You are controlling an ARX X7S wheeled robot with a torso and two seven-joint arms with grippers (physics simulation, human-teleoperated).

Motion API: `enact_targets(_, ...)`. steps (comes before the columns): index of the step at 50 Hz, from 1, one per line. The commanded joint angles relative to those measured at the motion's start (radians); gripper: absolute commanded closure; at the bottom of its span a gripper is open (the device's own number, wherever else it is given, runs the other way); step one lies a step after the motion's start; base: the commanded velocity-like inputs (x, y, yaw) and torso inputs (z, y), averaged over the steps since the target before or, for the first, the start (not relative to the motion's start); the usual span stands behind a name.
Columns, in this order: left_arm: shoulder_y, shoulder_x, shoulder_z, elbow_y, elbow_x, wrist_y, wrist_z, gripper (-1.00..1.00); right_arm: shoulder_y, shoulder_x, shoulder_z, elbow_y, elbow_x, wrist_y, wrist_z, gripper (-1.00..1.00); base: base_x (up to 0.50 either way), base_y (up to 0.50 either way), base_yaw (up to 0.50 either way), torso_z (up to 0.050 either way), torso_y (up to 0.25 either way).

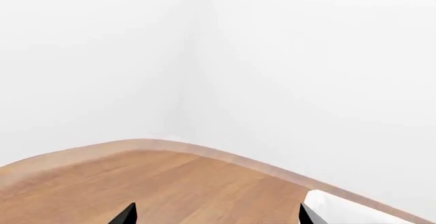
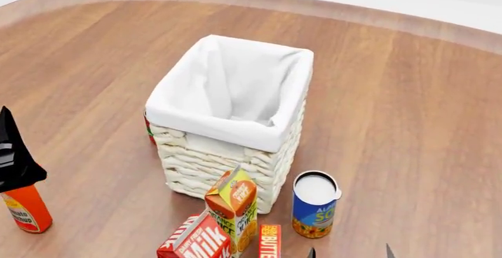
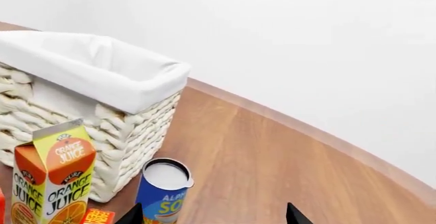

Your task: Pick up the butter and put it in the basket.

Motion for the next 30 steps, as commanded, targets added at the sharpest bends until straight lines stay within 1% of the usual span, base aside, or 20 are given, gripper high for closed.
enact_targets(1, 0.005, -0.007, 0.002, 0.011, -0.006, -0.004, -0.006, -1.00, -0.007, 0.004, -0.006, -0.011, -0.004, 0.006, 0.013, -1.00, 0.00, 0.00, 0.00, 0.000, 0.000)
enact_targets(8, 0.009, -0.009, 0.004, 0.017, -0.007, -0.003, -0.010, -1.00, -0.012, 0.008, -0.005, -0.021, 0.015, 0.003, 0.004, -1.00, 0.00, 0.00, 0.00, 0.000, 0.000)
enact_targets(15, 0.006, -0.011, 0.008, 0.010, -0.005, 0.001, -0.012, -1.00, -0.008, 0.012, -0.012, -0.023, 0.010, 0.007, 0.009, -1.00, 0.44, 0.15, 0.00, 0.000, 0.000)
enact_targets(25, 0.001, -0.009, 0.008, 0.003, -0.002, 0.009, -0.022, -1.00, -0.012, 0.016, -0.017, -0.032, 0.002, 0.006, 0.022, -1.00, 0.00, 0.00, 0.00, 0.000, 0.000)
enact_targets(30, -0.007, -0.010, 0.001, 0.000, -0.010, 0.006, -0.027, -1.00, -0.014, 0.018, -0.017, -0.036, 0.003, 0.007, 0.026, -1.00, 0.00, 0.00, 0.00, 0.000, -0.250)
